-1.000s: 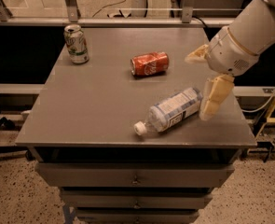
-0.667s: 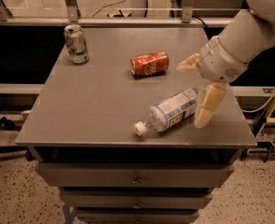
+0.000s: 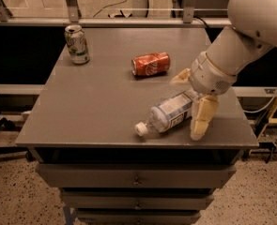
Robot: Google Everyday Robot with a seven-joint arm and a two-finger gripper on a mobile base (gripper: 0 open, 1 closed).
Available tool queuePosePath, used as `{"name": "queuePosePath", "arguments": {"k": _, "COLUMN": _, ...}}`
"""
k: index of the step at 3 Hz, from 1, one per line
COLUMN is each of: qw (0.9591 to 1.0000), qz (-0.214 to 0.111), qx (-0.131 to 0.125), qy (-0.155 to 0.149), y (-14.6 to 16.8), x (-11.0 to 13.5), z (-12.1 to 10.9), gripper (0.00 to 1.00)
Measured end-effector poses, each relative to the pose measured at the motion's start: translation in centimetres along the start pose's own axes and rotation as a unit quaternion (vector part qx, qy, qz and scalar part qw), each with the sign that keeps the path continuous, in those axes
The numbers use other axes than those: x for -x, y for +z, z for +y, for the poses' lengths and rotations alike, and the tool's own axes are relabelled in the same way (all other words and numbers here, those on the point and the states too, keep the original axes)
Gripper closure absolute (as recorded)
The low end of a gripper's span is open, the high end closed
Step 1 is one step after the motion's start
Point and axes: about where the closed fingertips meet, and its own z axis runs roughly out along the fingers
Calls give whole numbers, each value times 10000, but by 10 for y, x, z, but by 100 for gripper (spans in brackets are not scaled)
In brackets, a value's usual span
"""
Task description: Move blue plastic bottle near coke can
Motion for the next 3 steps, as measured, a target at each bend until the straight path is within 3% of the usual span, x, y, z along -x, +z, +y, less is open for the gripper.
{"name": "queuePosePath", "arguments": {"k": 1, "qw": 9999, "qz": -7, "qx": 144, "qy": 45, "y": 10, "x": -3, "z": 5, "gripper": 23}}
{"name": "queuePosePath", "arguments": {"k": 3, "qw": 9999, "qz": 2, "qx": 140, "qy": 86, "y": 7, "x": -6, "z": 7, "gripper": 70}}
